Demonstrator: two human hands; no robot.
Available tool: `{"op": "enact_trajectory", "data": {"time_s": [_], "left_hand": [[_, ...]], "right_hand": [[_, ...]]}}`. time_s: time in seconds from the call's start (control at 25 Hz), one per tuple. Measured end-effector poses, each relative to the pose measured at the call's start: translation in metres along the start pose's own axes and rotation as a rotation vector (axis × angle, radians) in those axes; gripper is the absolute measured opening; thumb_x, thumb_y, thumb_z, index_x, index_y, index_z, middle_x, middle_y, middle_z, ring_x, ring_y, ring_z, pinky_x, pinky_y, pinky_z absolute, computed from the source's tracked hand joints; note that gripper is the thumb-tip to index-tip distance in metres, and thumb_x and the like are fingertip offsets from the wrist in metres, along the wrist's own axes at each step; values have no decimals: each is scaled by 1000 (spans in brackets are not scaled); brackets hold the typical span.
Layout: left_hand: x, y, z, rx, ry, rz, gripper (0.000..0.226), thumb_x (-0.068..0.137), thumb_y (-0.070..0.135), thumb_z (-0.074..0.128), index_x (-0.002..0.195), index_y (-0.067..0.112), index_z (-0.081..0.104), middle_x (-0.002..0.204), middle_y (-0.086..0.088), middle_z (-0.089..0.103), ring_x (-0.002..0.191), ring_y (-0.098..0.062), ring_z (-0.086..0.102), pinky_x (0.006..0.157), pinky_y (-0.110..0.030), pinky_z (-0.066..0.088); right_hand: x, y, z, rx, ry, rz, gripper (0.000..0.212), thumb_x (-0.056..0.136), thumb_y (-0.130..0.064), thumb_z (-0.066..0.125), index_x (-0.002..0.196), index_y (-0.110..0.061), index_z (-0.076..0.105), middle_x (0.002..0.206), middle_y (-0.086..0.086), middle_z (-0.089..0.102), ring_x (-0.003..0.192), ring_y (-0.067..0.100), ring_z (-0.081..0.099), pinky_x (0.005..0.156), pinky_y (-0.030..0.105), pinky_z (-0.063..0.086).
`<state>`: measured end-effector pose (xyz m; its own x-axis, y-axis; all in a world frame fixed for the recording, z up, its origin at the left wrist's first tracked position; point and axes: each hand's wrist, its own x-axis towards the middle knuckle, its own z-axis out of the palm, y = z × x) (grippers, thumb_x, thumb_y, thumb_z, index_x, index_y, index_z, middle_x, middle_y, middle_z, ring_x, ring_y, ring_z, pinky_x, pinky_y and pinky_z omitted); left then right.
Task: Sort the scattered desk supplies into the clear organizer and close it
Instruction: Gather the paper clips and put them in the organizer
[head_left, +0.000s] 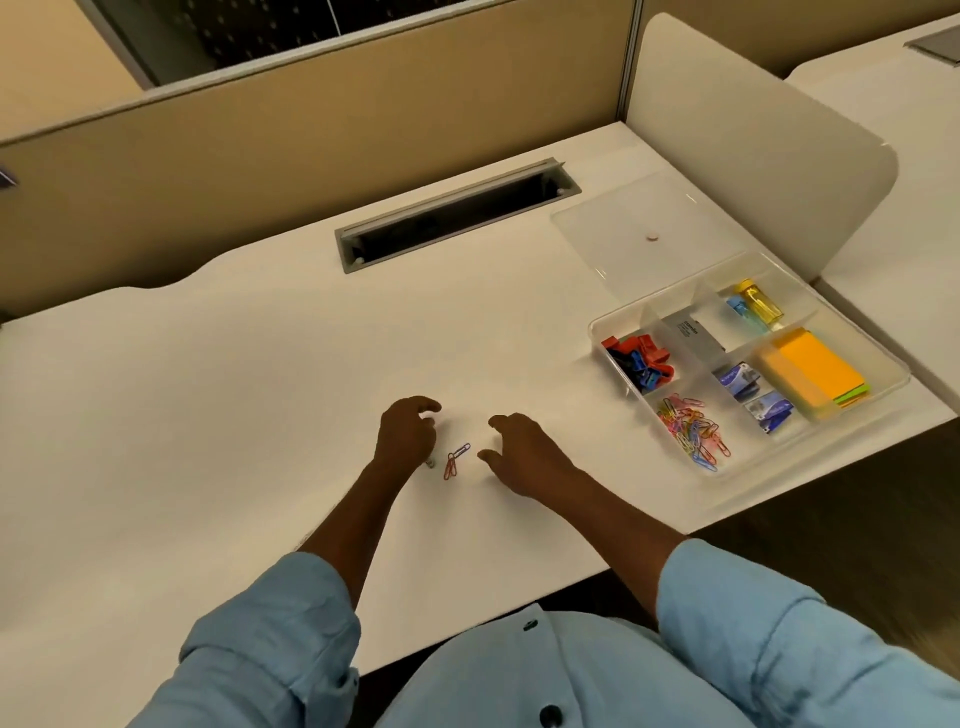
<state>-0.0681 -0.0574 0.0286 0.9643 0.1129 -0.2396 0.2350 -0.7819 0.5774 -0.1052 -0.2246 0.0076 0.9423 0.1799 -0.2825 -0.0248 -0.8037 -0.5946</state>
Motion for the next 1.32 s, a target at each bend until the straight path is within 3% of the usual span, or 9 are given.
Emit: {"op": "enact_trajectory", "data": {"time_s": [0.12,0.32,0.56,0.76,0.88,1.0,1.12,1.24,1.32], "left_hand": [[-3,-35,-6,131,-142,182,54,84,-14,36,130,7,53,144,-14,43,137,-26,36,114,-27,24],[-15,-68,4,242,-202,258,44,99,10,37,143,17,37,157,-15,14,147,-30,6,120,-37,11],[-29,-87,12,246,-211,365,59,95,-3,28,145,28,30,159,-10,2,148,-24,-4,118,-30,4],[-30,-110,1,359,-285,525,86,79,-19,25,150,27,8,158,-3,-13,147,-21,-12,115,-25,2],[-22,-110,-6,358,-341,548,78,84,-19,27,149,21,16,159,-3,-3,148,-20,-4,114,-21,4],[-20,-109,-10,183,-337,409,47,100,12,36,146,22,31,158,5,14,147,-13,8,117,-24,8],[-21,-114,-4,84,-231,355,44,98,27,45,141,21,41,147,9,33,139,-6,25,115,-23,18],[-15,-110,-5,-17,-149,294,25,90,19,58,112,11,65,112,4,55,106,-11,49,91,-19,39],[-13,-109,-9,9,-87,346,11,86,11,63,87,3,71,87,-1,55,86,-16,47,70,-13,33]], "right_hand": [[1,-8,30,-79,-81,-126,51,97,-25,46,145,-15,32,155,14,23,143,29,22,115,37,23],[-7,-11,62,-283,-19,-260,45,101,-19,32,147,-20,29,159,13,4,147,31,0,120,41,4],[-10,-16,62,-359,28,-306,50,97,-6,32,146,-12,31,157,17,17,145,32,14,118,39,15],[-1,-20,54,-307,97,-352,36,96,-5,30,122,-4,56,134,10,48,121,26,40,96,34,39],[1,-19,58,-258,112,-334,27,97,-5,35,107,-3,60,115,9,53,110,26,45,85,32,42],[6,-27,60,-90,86,-149,10,88,-6,47,83,-9,56,96,11,52,90,30,51,74,33,39],[15,-32,59,-98,33,-46,17,86,-2,50,89,-6,66,98,12,58,93,29,58,79,32,44],[15,-36,56,-37,62,21,24,81,3,49,90,-7,69,98,12,61,91,26,59,76,30,46],[14,-40,56,-30,91,46,26,78,3,47,88,-7,69,96,12,61,89,26,59,76,32,48]]}}
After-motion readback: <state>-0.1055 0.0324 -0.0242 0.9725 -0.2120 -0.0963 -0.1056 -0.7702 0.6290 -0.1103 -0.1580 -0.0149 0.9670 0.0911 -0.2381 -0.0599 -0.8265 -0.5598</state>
